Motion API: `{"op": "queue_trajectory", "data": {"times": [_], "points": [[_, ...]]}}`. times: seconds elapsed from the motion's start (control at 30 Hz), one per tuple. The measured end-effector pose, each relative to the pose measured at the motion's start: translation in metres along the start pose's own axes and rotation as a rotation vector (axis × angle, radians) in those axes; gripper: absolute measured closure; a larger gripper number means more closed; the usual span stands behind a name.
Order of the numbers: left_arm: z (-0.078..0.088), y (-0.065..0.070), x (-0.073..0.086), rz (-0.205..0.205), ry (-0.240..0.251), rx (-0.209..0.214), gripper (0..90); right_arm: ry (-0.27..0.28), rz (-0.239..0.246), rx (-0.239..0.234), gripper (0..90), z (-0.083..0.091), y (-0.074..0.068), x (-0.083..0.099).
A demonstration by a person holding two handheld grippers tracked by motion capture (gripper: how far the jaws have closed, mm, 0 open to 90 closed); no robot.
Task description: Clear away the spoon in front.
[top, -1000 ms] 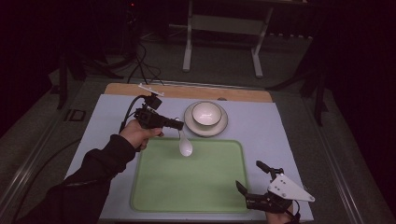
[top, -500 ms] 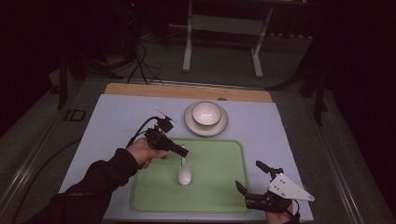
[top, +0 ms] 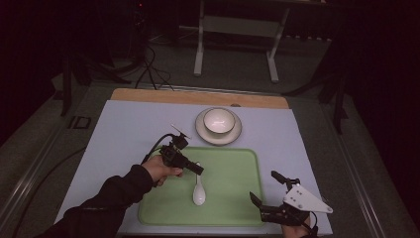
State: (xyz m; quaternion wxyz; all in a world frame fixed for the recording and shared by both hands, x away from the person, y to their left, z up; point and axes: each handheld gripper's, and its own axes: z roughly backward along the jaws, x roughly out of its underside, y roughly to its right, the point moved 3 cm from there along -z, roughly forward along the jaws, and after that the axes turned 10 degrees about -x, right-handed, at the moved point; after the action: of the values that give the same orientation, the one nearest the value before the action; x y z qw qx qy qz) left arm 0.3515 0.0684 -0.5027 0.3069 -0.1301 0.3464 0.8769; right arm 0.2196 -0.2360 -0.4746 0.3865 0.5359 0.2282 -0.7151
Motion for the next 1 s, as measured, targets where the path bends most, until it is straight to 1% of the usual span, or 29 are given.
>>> {"op": "queue_trajectory", "data": {"times": [0.1,0.17,0.2,0.27,0.3,0.37,0.4,0.5,0.53,0.57,0.6,0.63,0.67,0.7,0.73,0.77,0.83,0.87,0.93,1.0], "points": [[-0.006,-0.005,0.002,-0.008,0.025,-0.010,80.3,-0.004,0.000,-0.004,10.2,-0.001,0.000,0.000],[-0.011,-0.009,0.005,-0.017,0.060,-0.034,77.1,-0.005,-0.001,-0.010,10.2,-0.001,0.000,0.000],[-0.013,-0.011,0.006,-0.014,0.070,-0.026,76.3,-0.006,-0.001,-0.011,10.2,-0.001,0.000,0.001],[-0.017,-0.015,0.009,-0.004,0.088,-0.041,74.4,-0.008,-0.001,-0.019,10.2,-0.001,0.000,0.001],[-0.018,-0.017,0.010,0.002,0.092,-0.030,74.1,-0.008,0.000,-0.019,10.2,-0.002,0.000,0.001],[-0.021,-0.021,0.011,0.001,0.107,-0.047,72.3,-0.009,0.000,-0.021,10.2,-0.002,0.000,0.001],[-0.021,-0.021,0.011,0.001,0.107,-0.047,71.5,-0.009,0.000,-0.021,10.2,-0.002,0.000,0.001],[-0.025,-0.025,0.013,-0.025,0.141,-0.061,69.4,-0.011,0.002,-0.023,10.2,-0.003,-0.001,0.001],[-0.027,-0.026,0.013,-0.035,0.150,-0.072,68.3,-0.010,0.002,-0.024,10.2,-0.003,-0.001,0.001],[-0.029,-0.028,0.013,-0.033,0.158,-0.082,67.0,-0.011,0.000,-0.026,10.2,-0.003,-0.001,0.001],[-0.029,-0.028,0.013,-0.033,0.158,-0.082,66.3,-0.011,0.000,-0.026,10.2,-0.003,-0.001,0.001],[-0.034,-0.033,0.015,-0.033,0.170,-0.109,64.3,-0.013,0.002,-0.029,10.2,-0.003,-0.001,0.001],[-0.034,-0.033,0.015,-0.033,0.170,-0.109,63.2,-0.013,0.002,-0.029,10.2,-0.003,-0.001,0.001],[-0.038,-0.035,0.016,-0.036,0.174,-0.124,62.8,-0.014,0.002,-0.031,10.2,-0.003,0.000,0.002],[-0.038,-0.035,0.016,-0.036,0.174,-0.124,61.3,-0.014,0.002,-0.031,10.2,-0.003,0.000,0.002],[-0.041,-0.037,0.016,-0.053,0.172,-0.155,60.4,-0.016,0.002,-0.033,10.2,-0.004,0.000,0.002],[-0.043,-0.038,0.015,-0.064,0.181,-0.174,60.2,-0.015,0.003,-0.034,10.2,-0.003,-0.001,0.002],[-0.043,-0.038,0.015,-0.070,0.182,-0.192,58.9,-0.014,0.004,-0.033,10.2,-0.003,-0.001,0.001],[-0.045,-0.040,0.015,-0.059,0.193,-0.209,58.2,-0.014,0.002,-0.035,10.2,-0.003,0.000,0.002],[-0.045,-0.040,0.015,-0.059,0.193,-0.209,57.1,-0.015,0.002,-0.034,10.2,-0.003,0.000,0.002]]}}
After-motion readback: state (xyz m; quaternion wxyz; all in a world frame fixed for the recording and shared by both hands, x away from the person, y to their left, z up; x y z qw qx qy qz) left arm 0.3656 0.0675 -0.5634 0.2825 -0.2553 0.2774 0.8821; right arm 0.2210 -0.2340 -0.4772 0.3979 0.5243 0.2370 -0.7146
